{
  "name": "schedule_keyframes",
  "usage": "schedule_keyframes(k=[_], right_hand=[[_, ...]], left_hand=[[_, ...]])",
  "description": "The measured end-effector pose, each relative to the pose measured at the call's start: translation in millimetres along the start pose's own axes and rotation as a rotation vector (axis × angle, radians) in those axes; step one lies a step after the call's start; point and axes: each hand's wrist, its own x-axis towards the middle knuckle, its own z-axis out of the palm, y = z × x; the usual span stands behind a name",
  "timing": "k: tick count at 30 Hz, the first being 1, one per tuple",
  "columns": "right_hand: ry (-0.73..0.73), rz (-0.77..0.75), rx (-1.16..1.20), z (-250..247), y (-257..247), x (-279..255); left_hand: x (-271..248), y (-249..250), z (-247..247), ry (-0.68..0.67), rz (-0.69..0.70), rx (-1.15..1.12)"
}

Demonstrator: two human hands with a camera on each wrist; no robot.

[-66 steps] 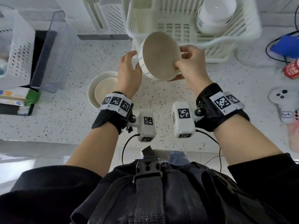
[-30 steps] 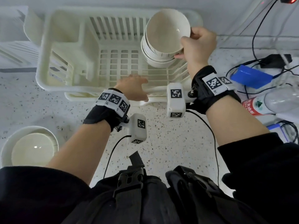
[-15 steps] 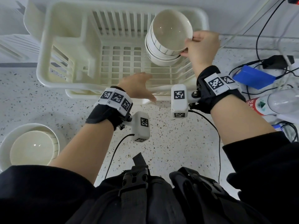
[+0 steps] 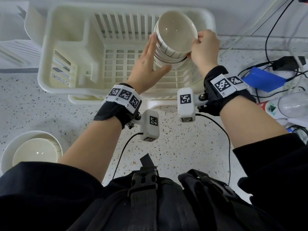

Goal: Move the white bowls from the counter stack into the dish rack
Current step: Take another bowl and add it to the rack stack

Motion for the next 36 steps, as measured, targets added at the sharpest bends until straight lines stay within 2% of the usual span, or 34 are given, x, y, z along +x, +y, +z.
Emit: schedule_keyframes(k=[4,14,20,29,36], right_hand=[[-0.016,-0.041,-0.053,-1,1,0],[0.062,-0.180,-0.070,2,-7,6],[-0.030,-0.140,0.069,1,-8,-7],[-0.072,-0.132,0.067,-1,-13,-13],[-0.136,-0.197,0.045,-3,-10,-14]], left_hand=[[4,-6,3,0.000,0.001,0.016],[7,-15,9,0.023,-0.026,-0.016],[11,-20,12,0.018,-0.035,-0.037],[9,-19,13,-0.007,-0.023,-0.015],[3,-11,8,-0.006,-0.070,-0.008]])
